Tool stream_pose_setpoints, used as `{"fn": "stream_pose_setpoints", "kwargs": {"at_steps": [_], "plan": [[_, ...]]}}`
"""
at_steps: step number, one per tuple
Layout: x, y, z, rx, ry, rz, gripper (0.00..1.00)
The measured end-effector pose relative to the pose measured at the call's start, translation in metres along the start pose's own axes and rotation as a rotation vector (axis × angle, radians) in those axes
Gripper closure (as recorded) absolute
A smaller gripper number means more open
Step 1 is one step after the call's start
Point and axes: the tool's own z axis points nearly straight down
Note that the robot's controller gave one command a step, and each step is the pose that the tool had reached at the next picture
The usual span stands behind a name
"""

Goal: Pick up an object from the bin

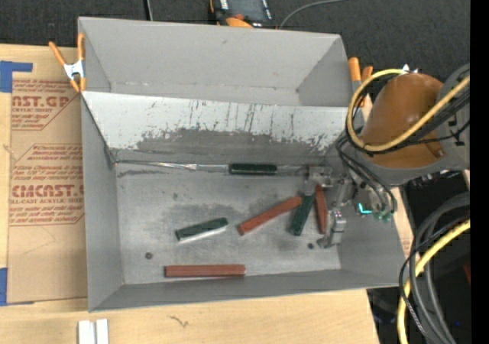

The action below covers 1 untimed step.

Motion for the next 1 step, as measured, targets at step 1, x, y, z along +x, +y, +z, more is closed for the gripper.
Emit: {"fn": "stream_pose_setpoints", "kwargs": {"at_steps": [1], "plan": [[-0.0523,0.0086,0.0882,0.000,-0.004,-0.083,0.00]]}}
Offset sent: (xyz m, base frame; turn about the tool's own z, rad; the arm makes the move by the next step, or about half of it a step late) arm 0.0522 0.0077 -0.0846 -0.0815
